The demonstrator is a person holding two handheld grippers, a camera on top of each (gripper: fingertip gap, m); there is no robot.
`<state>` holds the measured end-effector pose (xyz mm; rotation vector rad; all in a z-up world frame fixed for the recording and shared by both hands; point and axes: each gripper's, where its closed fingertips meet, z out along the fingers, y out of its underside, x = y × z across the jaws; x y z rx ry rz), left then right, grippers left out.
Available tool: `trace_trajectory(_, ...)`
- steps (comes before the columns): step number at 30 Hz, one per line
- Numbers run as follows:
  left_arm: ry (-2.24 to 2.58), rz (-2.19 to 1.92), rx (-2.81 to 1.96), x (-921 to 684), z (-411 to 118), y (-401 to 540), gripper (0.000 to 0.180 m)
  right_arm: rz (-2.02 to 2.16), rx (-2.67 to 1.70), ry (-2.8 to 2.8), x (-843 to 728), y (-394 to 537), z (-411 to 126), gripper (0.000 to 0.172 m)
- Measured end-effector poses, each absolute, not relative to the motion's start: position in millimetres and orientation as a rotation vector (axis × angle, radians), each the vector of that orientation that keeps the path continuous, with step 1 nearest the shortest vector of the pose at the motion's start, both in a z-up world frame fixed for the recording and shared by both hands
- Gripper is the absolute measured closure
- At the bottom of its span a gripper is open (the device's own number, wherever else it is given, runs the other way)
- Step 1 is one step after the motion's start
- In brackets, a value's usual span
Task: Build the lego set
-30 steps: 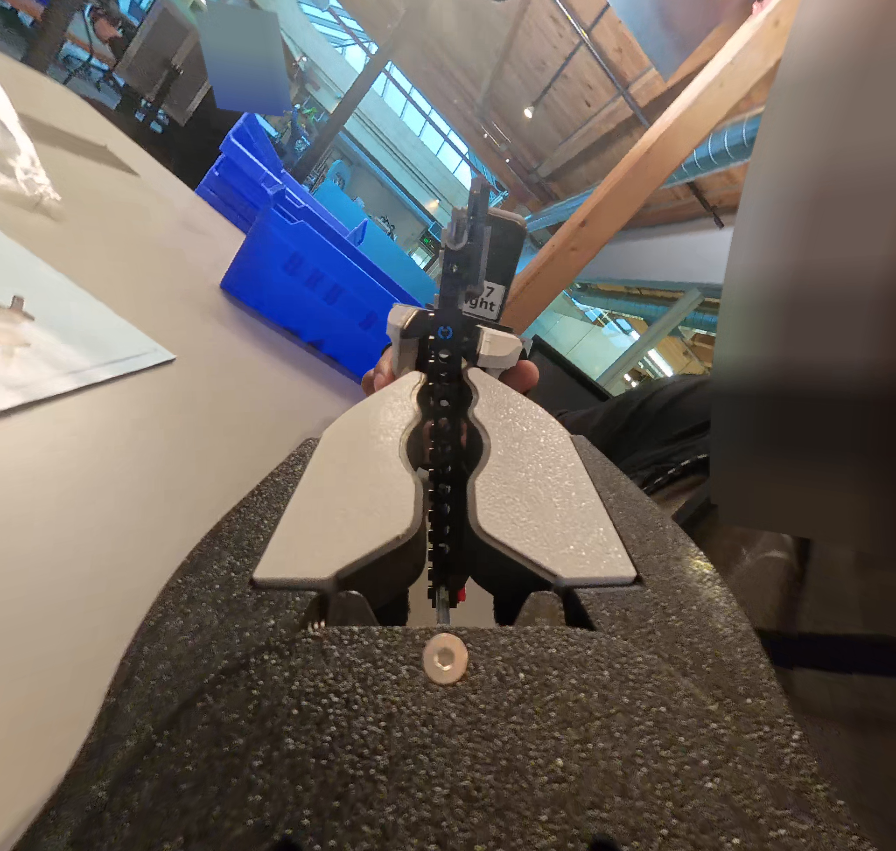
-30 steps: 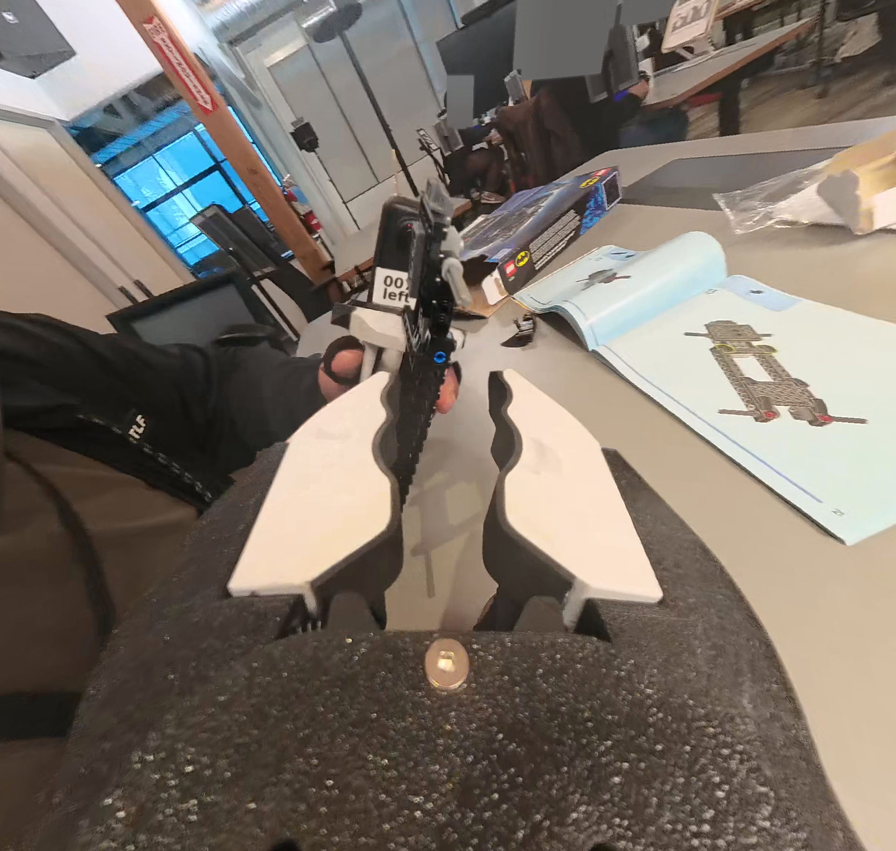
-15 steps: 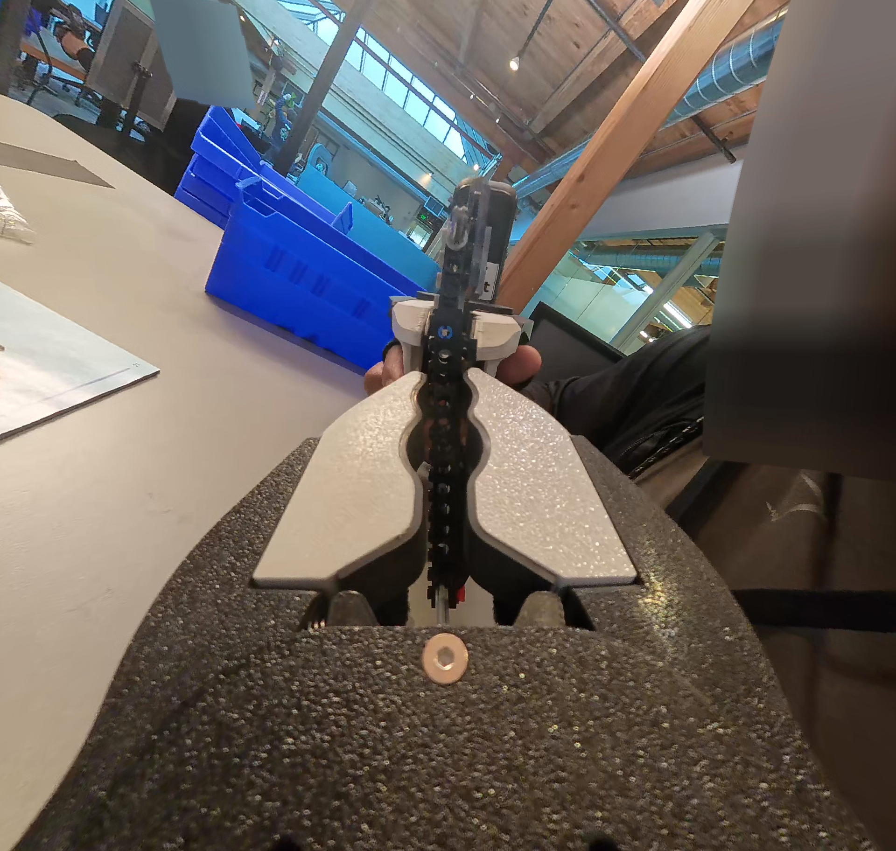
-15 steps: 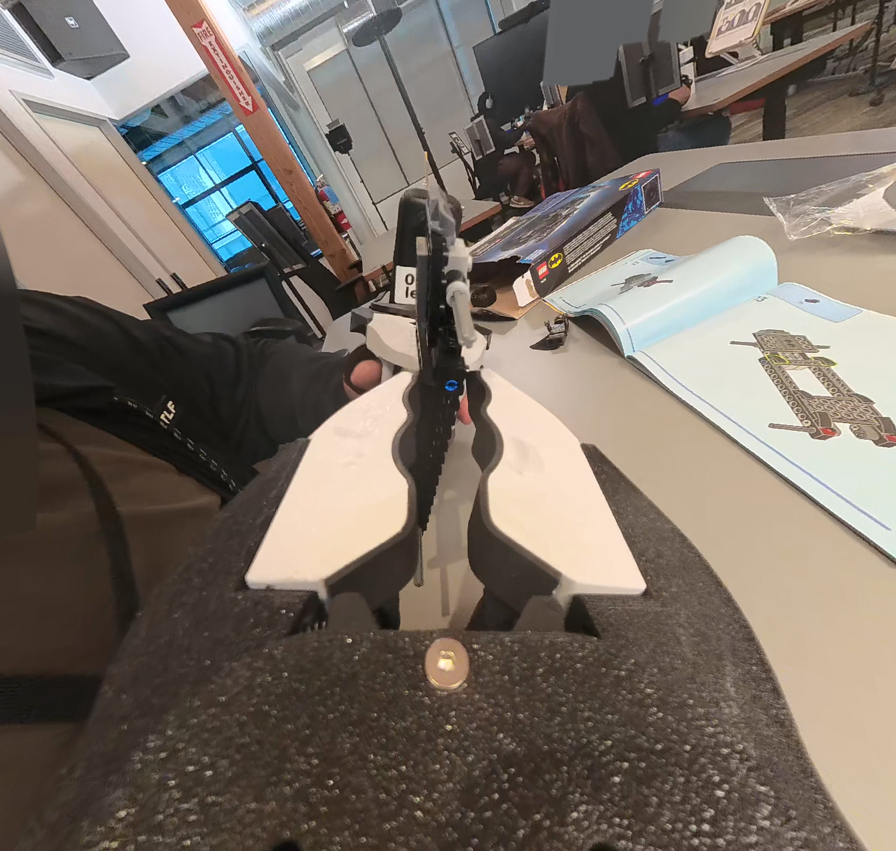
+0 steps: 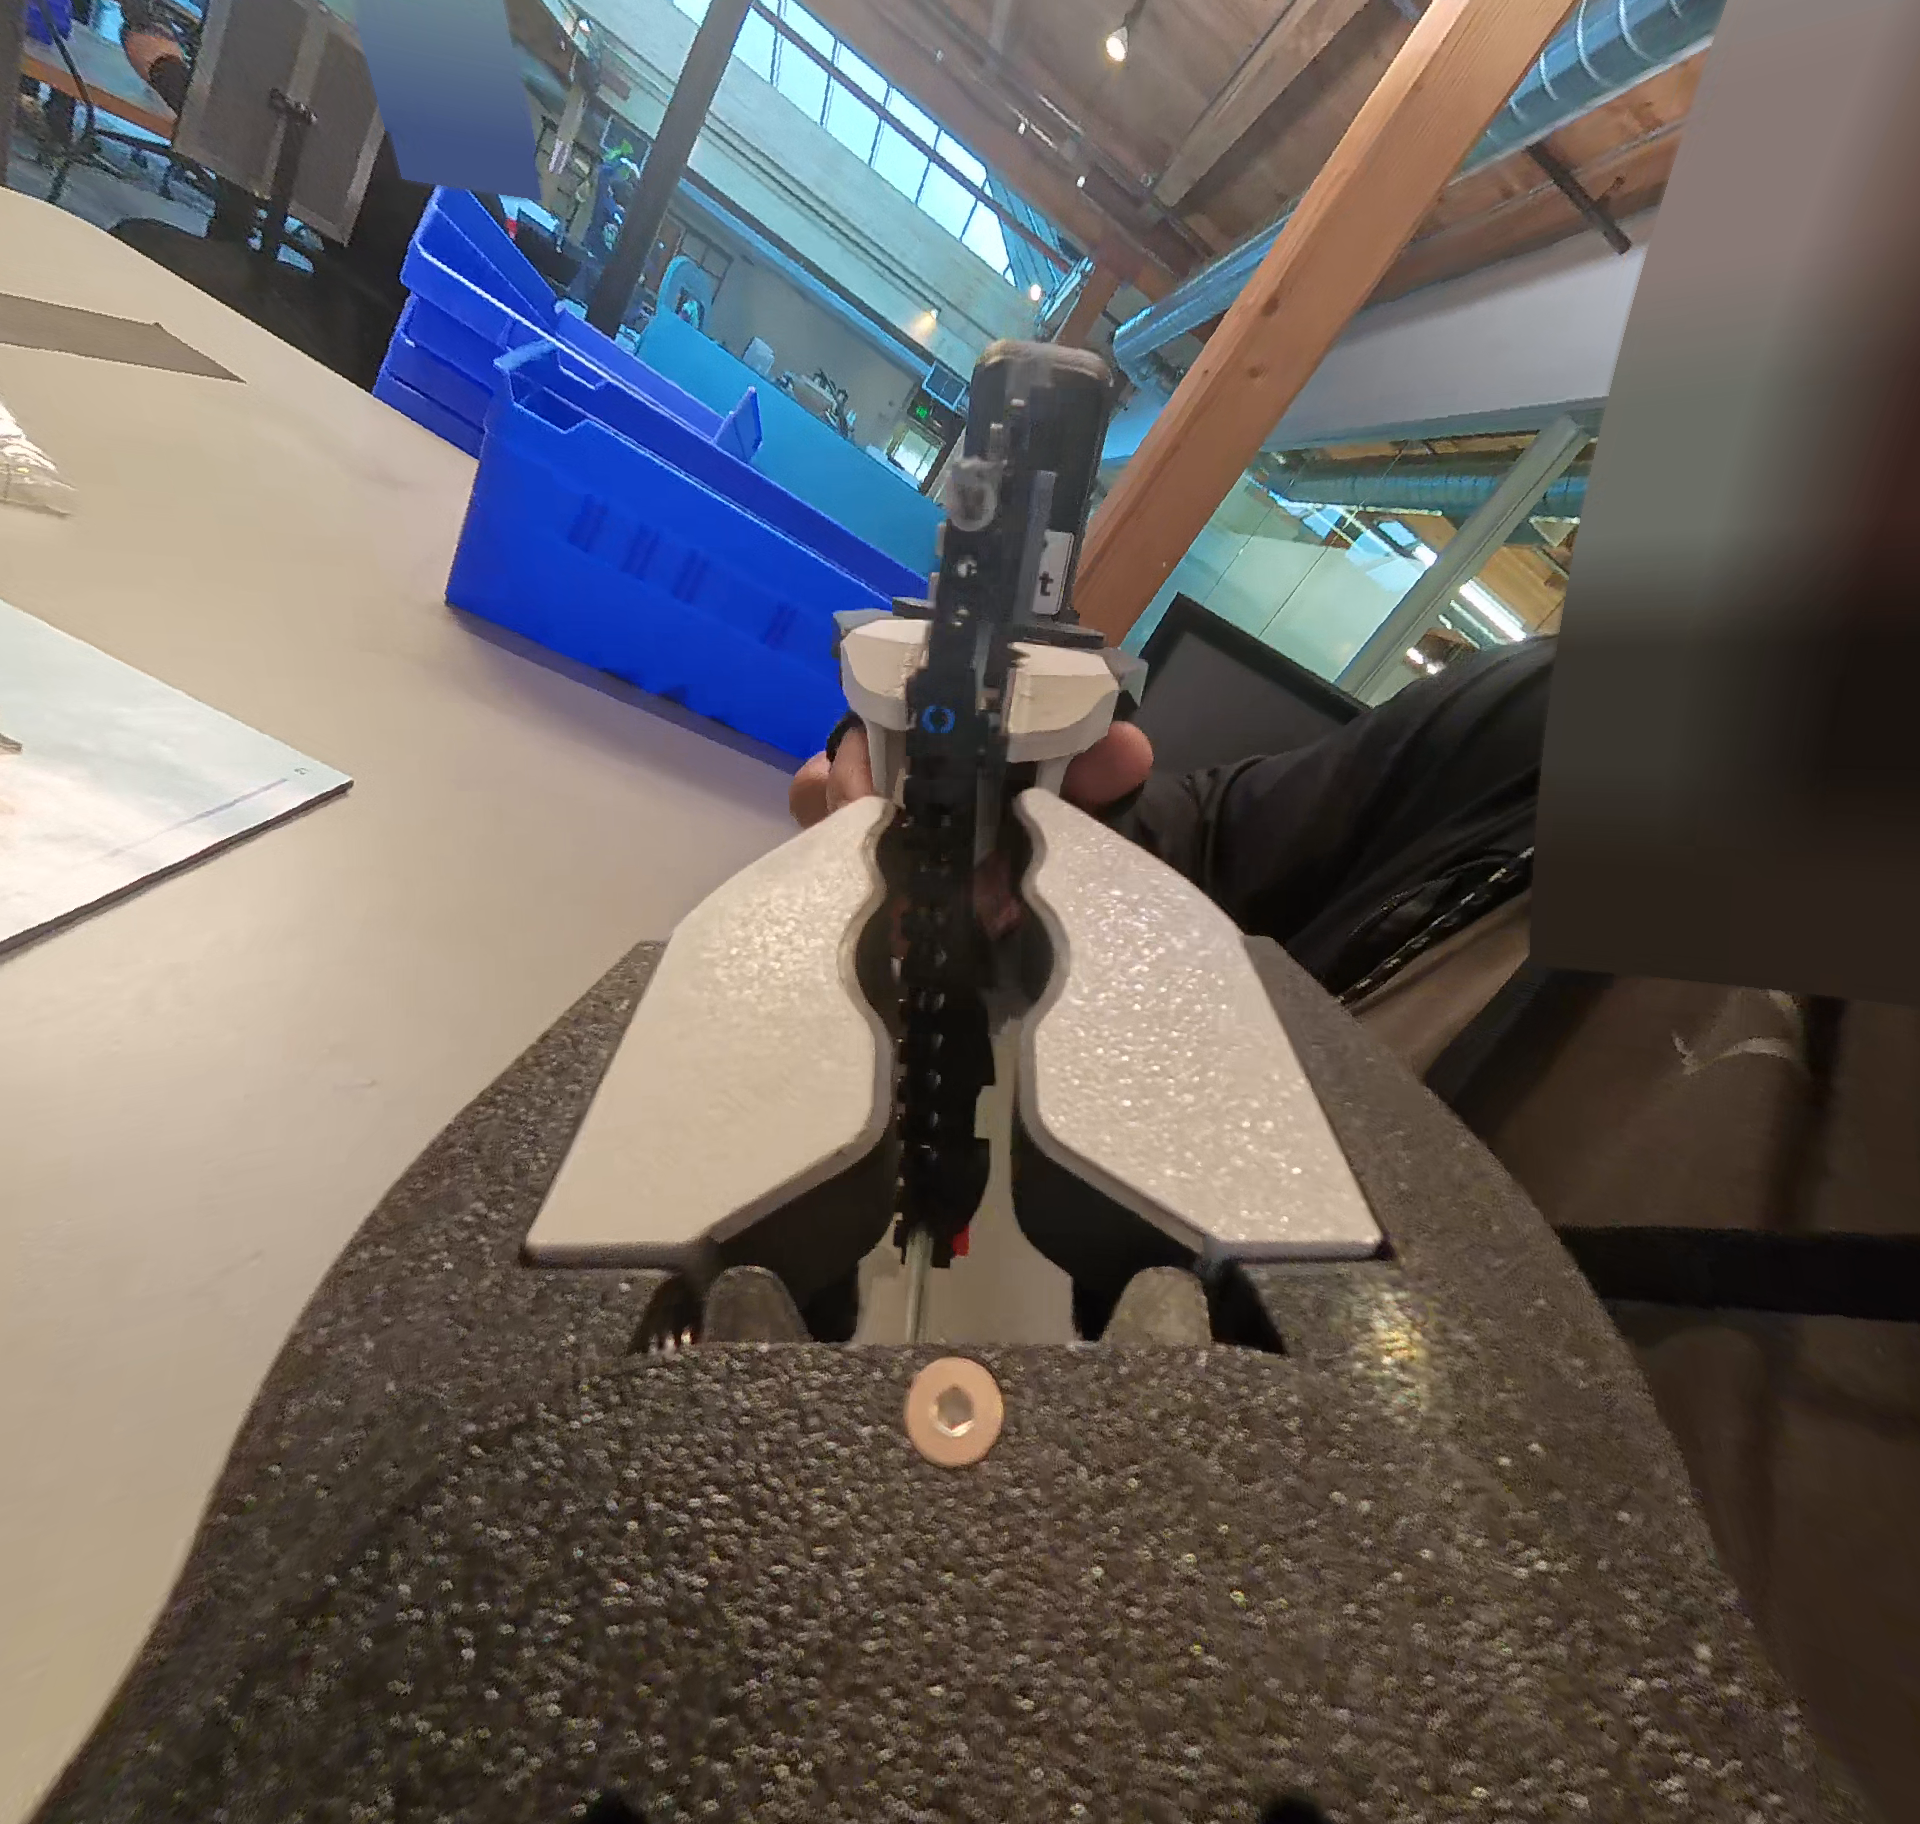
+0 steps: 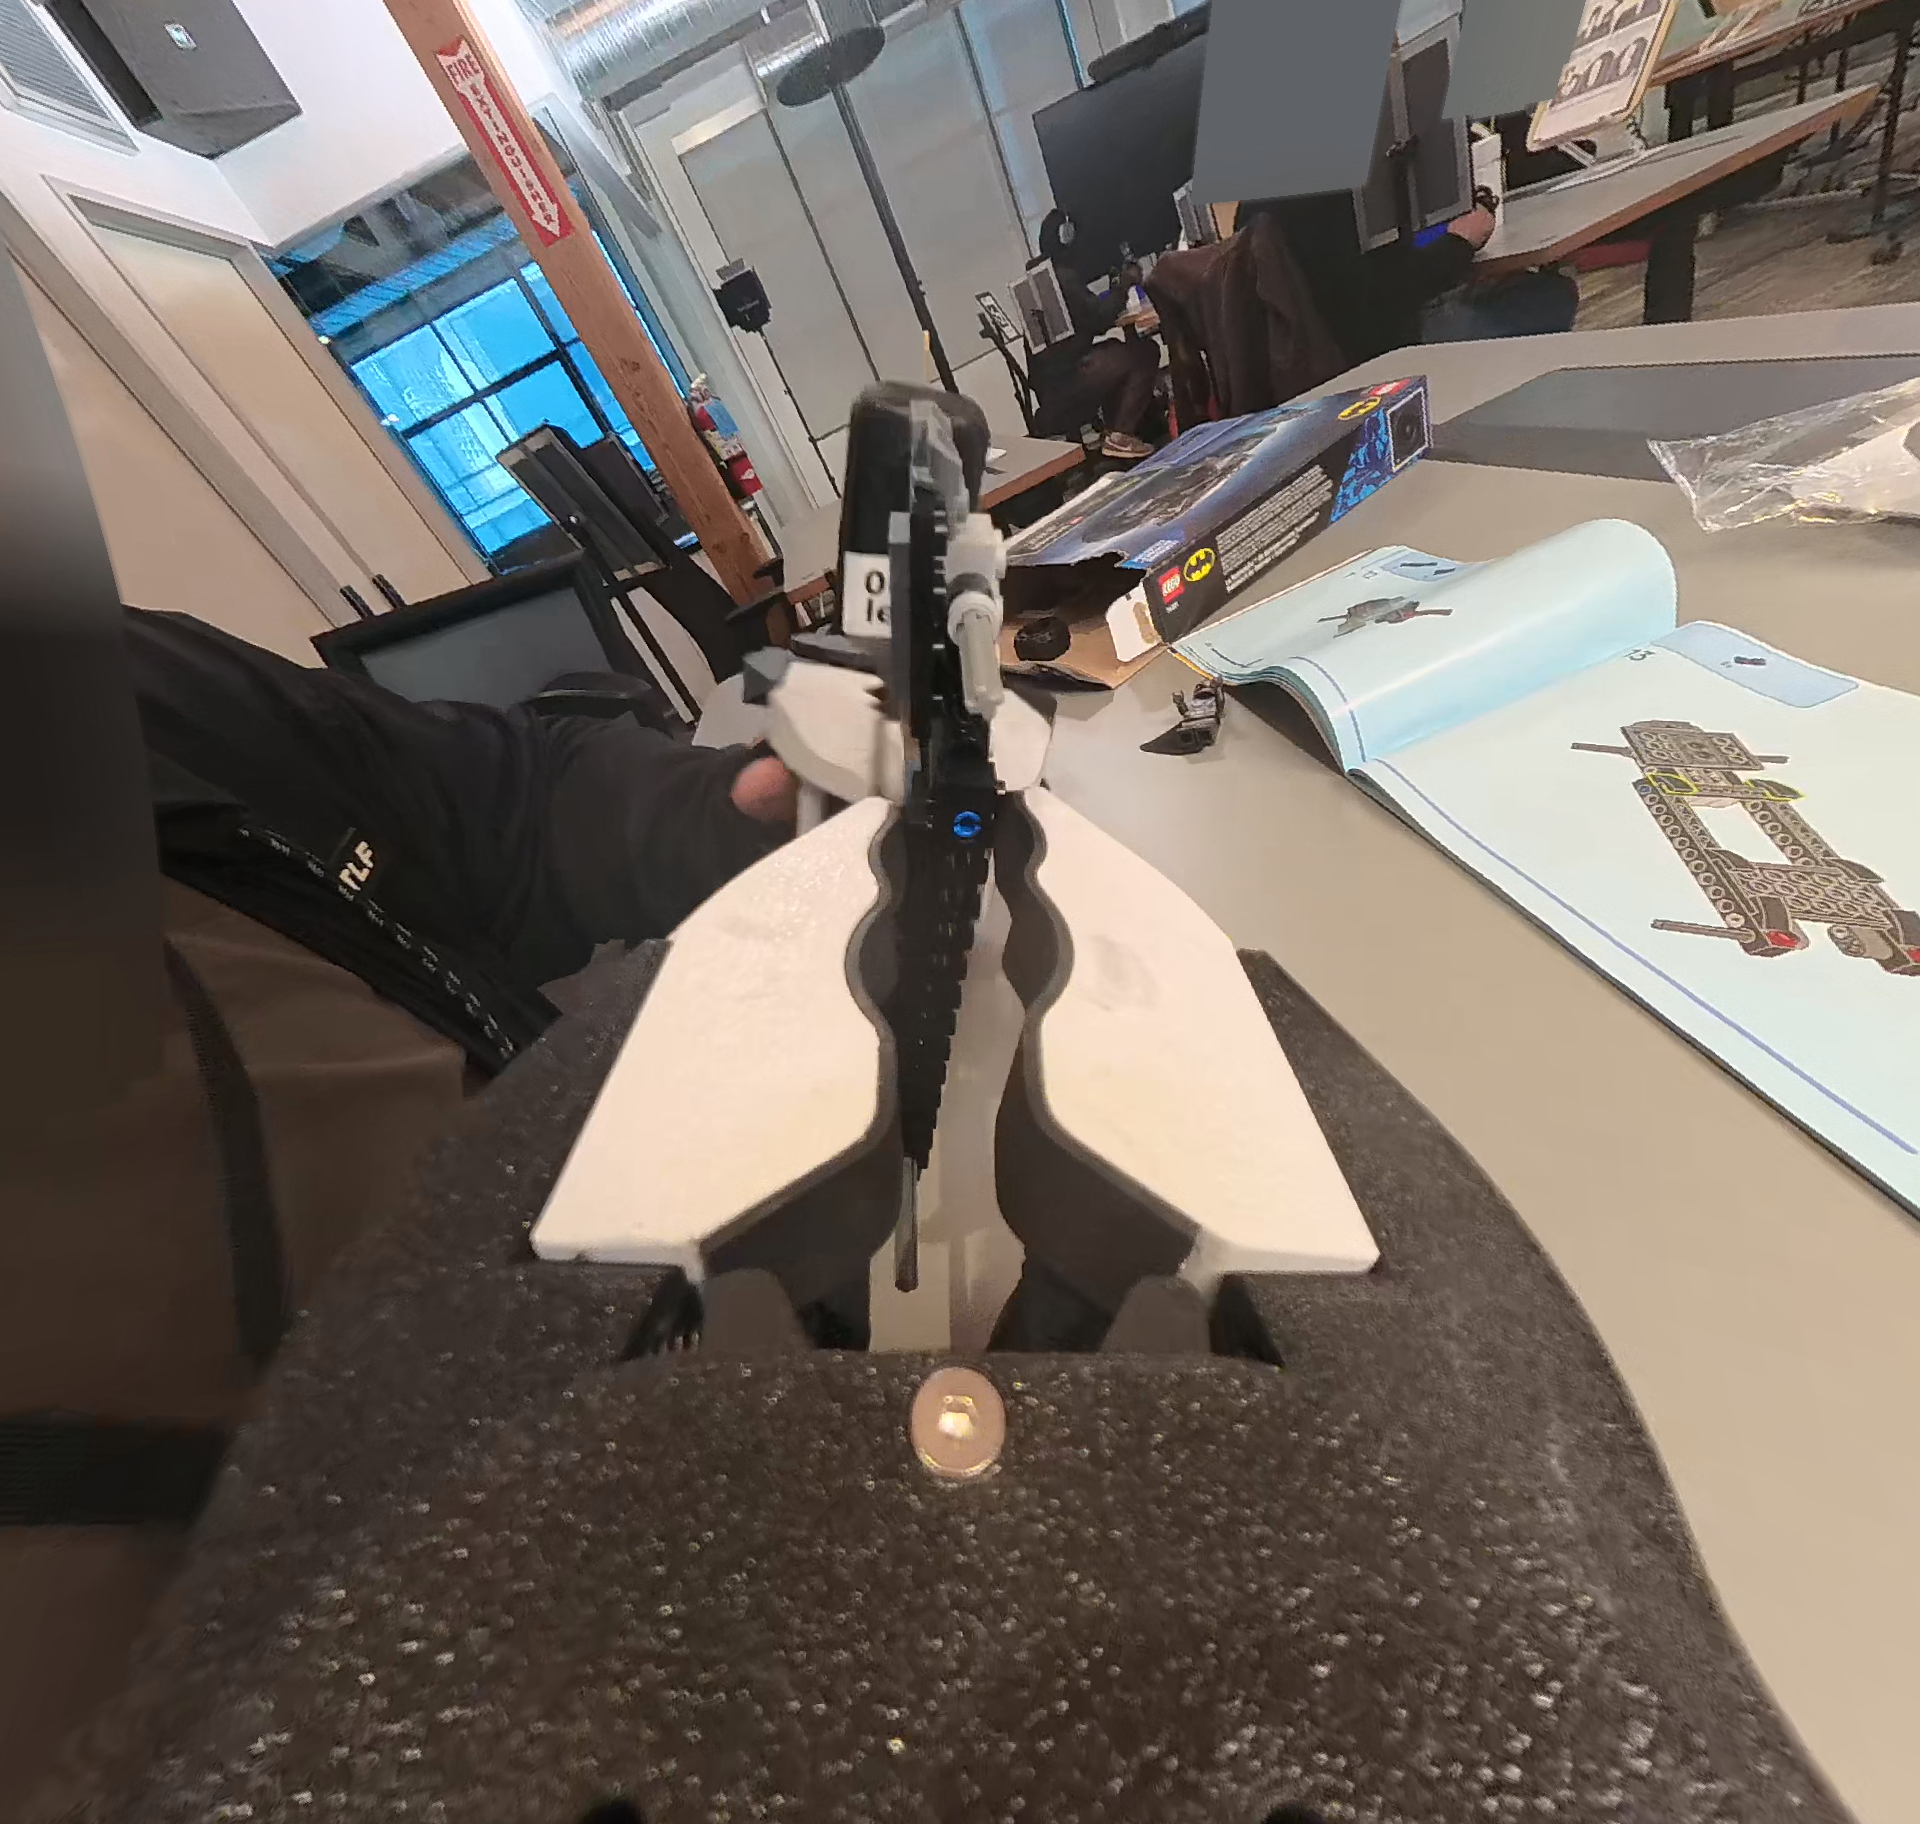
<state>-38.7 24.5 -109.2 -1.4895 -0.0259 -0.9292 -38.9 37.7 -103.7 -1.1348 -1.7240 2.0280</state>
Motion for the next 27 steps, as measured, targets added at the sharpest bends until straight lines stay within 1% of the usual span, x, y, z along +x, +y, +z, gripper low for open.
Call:
trace_trajectory(2, -0.003, -0.922, -1.502, -38, -108, 23, 0.149, 2.02, -1.135, -1.739, -39, 38, -105, 0.155)
trace_trajectory(3, 0.01, -0.915, -1.508, -38, -107, 22, 0.146, 2.018, -1.132, -1.748, -38, 37, -105, 0.156)
trace_trajectory(5, 0.026, -0.897, -1.527, -39, -107, 22, 0.146, 2.012, -1.118, -1.771, -37, 36, -106, 0.156)
trace_trajectory(8, 0.048, -0.882, -1.529, -39, -107, 20, 0.153, 2.001, -1.077, -1.814, -34, 31, -107, 0.156)
trace_trajectory(17, 0.159, -0.881, -1.549, -26, -109, 13, 0.162, 1.985, -0.994, -1.877, -27, 23, -108, 0.156)
trace_trajectory(27, 0.199, -0.914, -1.534, -21, -110, 9, 0.163, 1.98, -0.944, -1.904, -22, 19, -108, 0.155)
